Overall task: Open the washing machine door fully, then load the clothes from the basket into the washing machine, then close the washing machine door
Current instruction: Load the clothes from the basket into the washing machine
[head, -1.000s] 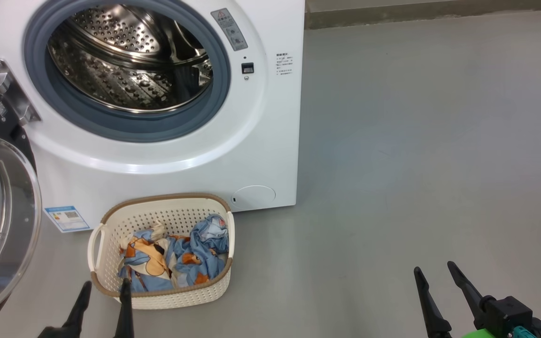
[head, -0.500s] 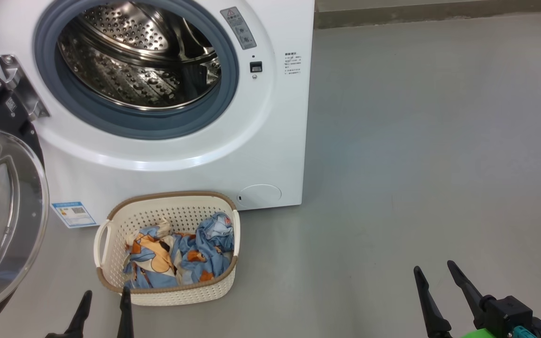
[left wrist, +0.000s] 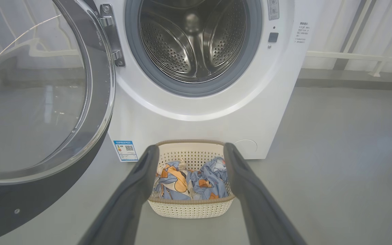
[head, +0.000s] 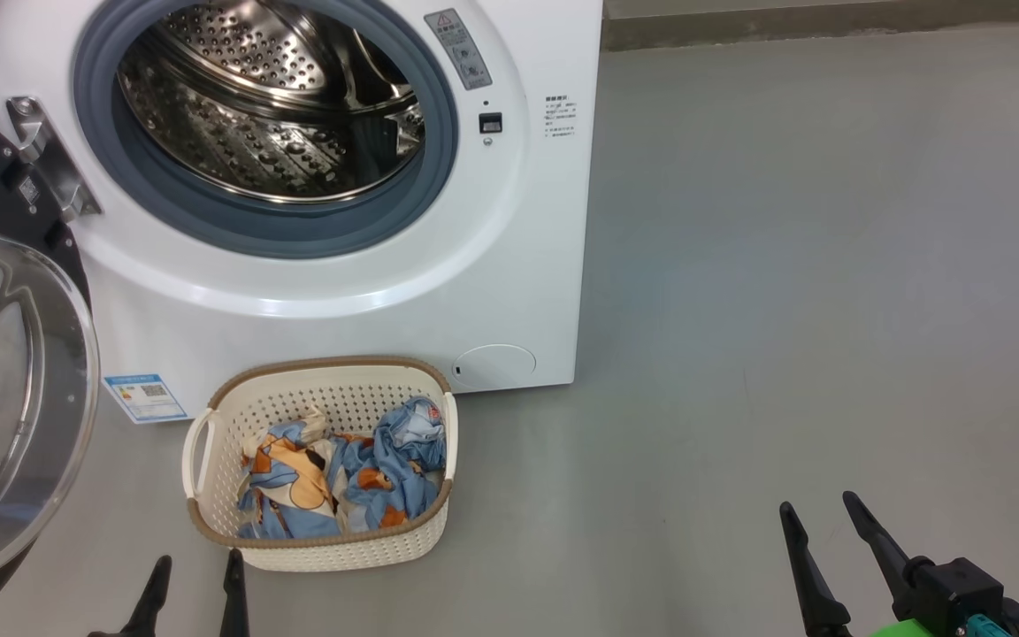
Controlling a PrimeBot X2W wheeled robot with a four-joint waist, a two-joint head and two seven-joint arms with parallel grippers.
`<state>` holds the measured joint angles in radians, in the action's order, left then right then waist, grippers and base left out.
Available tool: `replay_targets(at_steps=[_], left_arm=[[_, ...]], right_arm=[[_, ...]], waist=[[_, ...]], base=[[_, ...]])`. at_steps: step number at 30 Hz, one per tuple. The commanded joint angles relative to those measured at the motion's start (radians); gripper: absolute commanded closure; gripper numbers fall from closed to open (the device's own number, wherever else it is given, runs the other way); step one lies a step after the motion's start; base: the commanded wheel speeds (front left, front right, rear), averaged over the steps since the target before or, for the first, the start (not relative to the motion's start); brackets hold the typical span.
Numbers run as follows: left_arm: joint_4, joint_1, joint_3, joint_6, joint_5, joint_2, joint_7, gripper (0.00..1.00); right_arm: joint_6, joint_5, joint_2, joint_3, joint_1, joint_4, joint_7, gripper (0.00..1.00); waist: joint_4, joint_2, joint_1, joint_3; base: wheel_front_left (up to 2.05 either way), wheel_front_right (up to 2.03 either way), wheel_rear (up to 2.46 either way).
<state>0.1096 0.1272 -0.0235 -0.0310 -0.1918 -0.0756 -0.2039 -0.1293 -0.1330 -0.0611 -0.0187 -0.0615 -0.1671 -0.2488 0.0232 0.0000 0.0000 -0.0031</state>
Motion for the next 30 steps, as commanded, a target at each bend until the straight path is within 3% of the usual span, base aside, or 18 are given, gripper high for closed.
replay_targets(at_steps=[1,30], left_arm=[[-0.019,-0.017,0.029,-0.006,-0.005,-0.015,-0.008,0.0],[-0.015,-0.026,0.012,-0.019,-0.026,-0.031,-0.01,0.0]], right_arm=[[-0.001,-0.005,-0.001,0.018,0.016,0.022,-0.013,0.0],[-0.001,-0.005,-0.005,0.019,0.016,0.013,-0.013,0.0]], waist=[[0.001,0.0,0.0,0.0],[0.012,0.0,0.0,0.005]], base=[[0.0,0.0,0.0],[0.0,0.0,0.0]])
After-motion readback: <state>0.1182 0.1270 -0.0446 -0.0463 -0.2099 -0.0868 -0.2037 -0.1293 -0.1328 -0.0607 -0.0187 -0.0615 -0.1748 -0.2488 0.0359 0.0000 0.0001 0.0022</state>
